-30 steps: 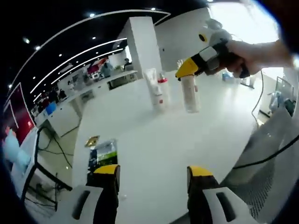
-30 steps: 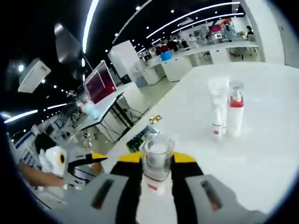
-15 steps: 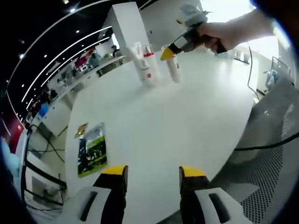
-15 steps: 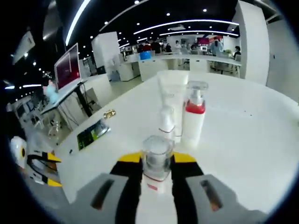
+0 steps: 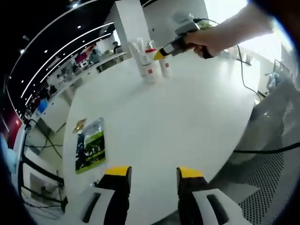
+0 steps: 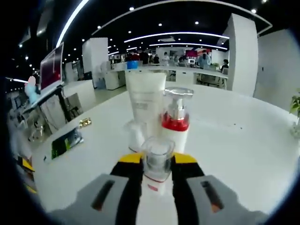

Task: Arrange the skincare products in the storage area until every visible bottle or jar stands upright without overlapping.

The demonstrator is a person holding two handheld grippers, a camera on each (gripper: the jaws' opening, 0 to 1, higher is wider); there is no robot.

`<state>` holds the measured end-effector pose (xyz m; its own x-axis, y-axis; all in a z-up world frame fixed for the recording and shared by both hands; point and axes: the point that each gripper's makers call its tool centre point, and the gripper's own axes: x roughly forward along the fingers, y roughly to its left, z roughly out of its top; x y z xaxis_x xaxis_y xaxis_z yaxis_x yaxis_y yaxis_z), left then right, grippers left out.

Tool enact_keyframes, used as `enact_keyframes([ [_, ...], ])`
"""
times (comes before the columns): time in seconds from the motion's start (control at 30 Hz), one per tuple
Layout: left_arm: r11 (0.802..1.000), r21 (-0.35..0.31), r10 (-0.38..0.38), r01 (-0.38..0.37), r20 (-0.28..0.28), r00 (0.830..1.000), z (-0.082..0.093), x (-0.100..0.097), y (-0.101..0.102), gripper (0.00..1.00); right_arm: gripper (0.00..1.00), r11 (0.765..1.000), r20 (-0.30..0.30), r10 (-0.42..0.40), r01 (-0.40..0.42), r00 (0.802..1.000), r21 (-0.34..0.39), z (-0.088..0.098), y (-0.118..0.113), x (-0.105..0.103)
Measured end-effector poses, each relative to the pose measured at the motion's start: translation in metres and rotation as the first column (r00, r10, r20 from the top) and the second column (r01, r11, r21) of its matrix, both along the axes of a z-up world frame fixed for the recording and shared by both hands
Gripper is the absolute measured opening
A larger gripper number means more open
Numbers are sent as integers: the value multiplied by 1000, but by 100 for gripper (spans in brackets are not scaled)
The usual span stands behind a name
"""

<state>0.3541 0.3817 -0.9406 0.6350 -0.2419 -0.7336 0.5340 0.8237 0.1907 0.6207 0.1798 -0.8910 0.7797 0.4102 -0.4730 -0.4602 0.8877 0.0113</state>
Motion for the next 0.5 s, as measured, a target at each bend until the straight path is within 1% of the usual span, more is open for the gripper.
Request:
enact_keyframes([
  [0.07, 1000, -1, 1, -1, -2, 1000, 0, 0, 0, 40, 24, 1000, 6, -3, 3, 1000, 7, -1, 2, 3],
  [0.13, 1000, 4, 0, 0, -9, 1000, -2, -1, 1, 39, 24, 1000, 31, 0, 0, 1000, 3, 0, 3, 6],
  [0.2, 1000, 3, -1, 1, -10, 1000, -2, -1, 0, 39, 24, 1000, 34, -3, 3, 999, 6, -1, 3, 9],
  [0.27, 1000, 5, 0, 0, -5, 1000, -2, -1, 1, 39, 24, 1000, 64, -6, 6, 998, -6, -1, 1, 15],
  [0.33, 1000, -3, 6, -6, 0, 1000, 0, 0, 1, 38, 24, 1000, 58, -16, 17, 998, -4, -5, -1, 17],
  [0.4, 1000, 0, 4, -4, -3, 1000, -1, -1, 1, 37, 24, 1000, 57, -20, 21, 998, -22, -11, -4, 18],
  [0.43, 1000, 1, 4, -4, -4, 1000, -2, -1, 2, 37, 24, 1000, 102, -21, 23, 995, -9, -8, -5, 21],
  [0.5, 1000, -1, 6, -6, -3, 1000, -1, -1, 2, 37, 24, 1000, 88, -26, 26, 996, -4, -11, -8, 18],
])
